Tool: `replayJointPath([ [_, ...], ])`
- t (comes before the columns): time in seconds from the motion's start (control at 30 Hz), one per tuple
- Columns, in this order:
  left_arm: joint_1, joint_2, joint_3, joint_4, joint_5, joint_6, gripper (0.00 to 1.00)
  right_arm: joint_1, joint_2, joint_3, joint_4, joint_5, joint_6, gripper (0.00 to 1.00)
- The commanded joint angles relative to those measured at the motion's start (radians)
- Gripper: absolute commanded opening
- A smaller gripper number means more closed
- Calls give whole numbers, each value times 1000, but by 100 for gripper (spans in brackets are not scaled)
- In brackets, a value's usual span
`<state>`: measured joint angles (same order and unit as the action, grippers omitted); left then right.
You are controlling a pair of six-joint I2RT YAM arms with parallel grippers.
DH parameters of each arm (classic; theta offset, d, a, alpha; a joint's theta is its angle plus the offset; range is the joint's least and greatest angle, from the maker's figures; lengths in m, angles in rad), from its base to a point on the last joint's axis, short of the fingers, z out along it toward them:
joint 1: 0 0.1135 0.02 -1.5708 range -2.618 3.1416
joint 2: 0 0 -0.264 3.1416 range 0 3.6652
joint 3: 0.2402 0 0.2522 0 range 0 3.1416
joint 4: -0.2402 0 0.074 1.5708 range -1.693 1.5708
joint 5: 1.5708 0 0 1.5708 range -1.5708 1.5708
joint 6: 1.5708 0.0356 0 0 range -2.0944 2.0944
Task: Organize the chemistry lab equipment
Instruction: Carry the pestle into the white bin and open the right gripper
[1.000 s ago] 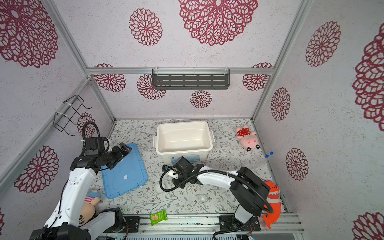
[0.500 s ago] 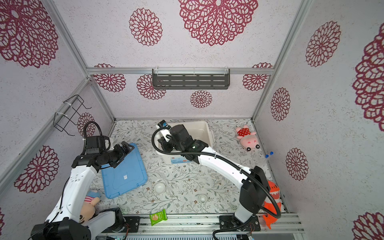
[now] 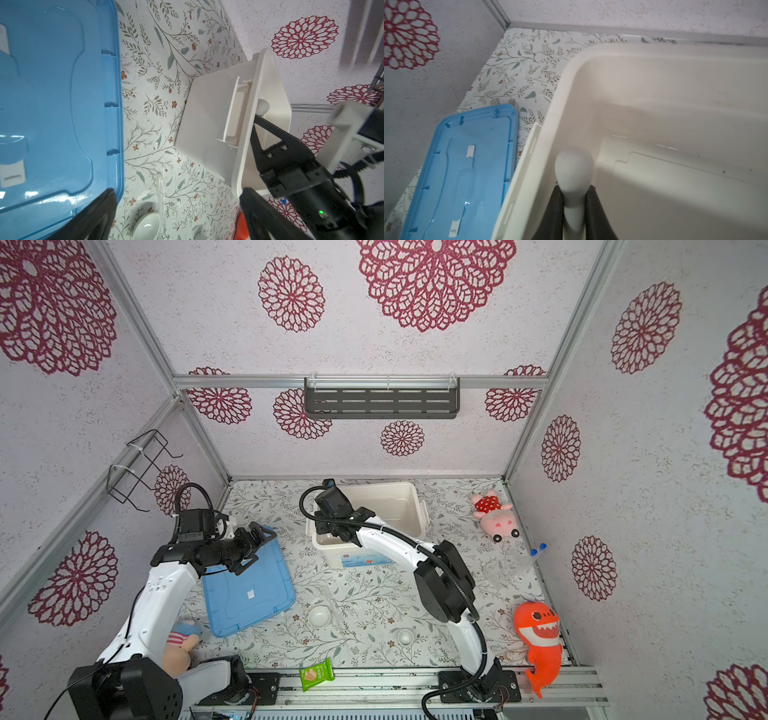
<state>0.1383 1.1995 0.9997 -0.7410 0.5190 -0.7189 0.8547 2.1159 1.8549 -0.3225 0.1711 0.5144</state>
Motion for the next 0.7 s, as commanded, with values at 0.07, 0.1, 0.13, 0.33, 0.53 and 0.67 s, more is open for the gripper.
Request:
replayJointPath([
  [0.07, 9, 5, 49, -39, 24, 22, 97, -37, 70, 120, -124, -28, 205, 14],
  [0.1, 9, 1, 41, -27, 25, 19, 97, -40, 87, 135, -139, -34, 210, 14],
  [0.13, 8, -1, 35, -18, 25, 22, 97, -42, 101, 145, -152, -27, 212, 14],
  [0.33, 9, -3, 46, -53, 13, 34, 97, -55, 156, 155, -157, -13, 199, 16],
  [0.53, 10, -9, 56, -67, 8, 52, 97, -77, 221, 184, -179, -35, 180, 19],
  [0.67, 10, -13, 53, -57, -5, 55, 97, -84, 261, 236, -217, -62, 152, 26],
])
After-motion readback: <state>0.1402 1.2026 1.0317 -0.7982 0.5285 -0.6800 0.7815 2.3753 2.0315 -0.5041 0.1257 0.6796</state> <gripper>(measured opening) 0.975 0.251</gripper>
